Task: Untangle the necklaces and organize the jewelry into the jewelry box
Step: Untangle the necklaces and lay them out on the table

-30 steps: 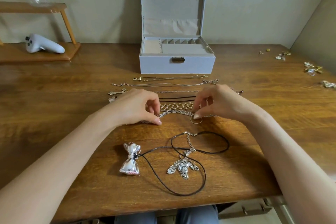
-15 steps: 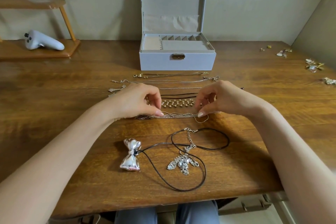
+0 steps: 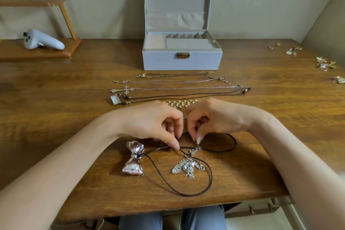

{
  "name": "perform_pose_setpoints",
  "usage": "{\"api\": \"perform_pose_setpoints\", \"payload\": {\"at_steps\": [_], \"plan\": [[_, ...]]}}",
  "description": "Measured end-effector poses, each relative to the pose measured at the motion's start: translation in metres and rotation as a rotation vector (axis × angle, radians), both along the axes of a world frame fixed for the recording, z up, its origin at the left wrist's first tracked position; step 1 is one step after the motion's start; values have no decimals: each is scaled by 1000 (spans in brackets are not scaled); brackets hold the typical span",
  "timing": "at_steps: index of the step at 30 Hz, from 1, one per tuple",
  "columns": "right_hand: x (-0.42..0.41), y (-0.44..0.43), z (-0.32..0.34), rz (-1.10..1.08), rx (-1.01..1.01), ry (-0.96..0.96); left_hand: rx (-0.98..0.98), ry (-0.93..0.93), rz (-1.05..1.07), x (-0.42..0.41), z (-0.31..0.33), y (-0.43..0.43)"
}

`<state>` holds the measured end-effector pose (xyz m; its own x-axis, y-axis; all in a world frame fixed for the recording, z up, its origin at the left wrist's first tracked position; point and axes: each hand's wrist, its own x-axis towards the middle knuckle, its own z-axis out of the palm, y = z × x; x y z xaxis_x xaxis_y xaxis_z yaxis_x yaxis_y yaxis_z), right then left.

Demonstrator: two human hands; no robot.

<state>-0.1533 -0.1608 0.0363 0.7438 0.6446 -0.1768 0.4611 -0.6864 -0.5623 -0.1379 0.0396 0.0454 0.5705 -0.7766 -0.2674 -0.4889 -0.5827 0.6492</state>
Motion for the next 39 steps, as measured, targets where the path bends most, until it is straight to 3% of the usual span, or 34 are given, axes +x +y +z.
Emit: {"api": "perform_pose_setpoints", "payload": {"at_steps": [3,9,13,21,28,34,39], "plan": [[-1,-4,3,2,79,7,25,-3,-40,0,1,0],[-3,-11,15,-112,565,78,-50,4,4,-3,2,-3],[-3,-11,13,-142,633,72,-165,-4,55,-6,0,-8],[-4,-19,15,0,373,299,79,-114,-229,-17,1,-11],[-5,-16,16,-68,287,261,108,-163,-353,-23,3,-14],[-7,-15,16,-130,295,209,56,-152,-402,-23,-1,-13],[-6,-11,12,-73,222,306,-179,128,-261,-13,15,2]]}}
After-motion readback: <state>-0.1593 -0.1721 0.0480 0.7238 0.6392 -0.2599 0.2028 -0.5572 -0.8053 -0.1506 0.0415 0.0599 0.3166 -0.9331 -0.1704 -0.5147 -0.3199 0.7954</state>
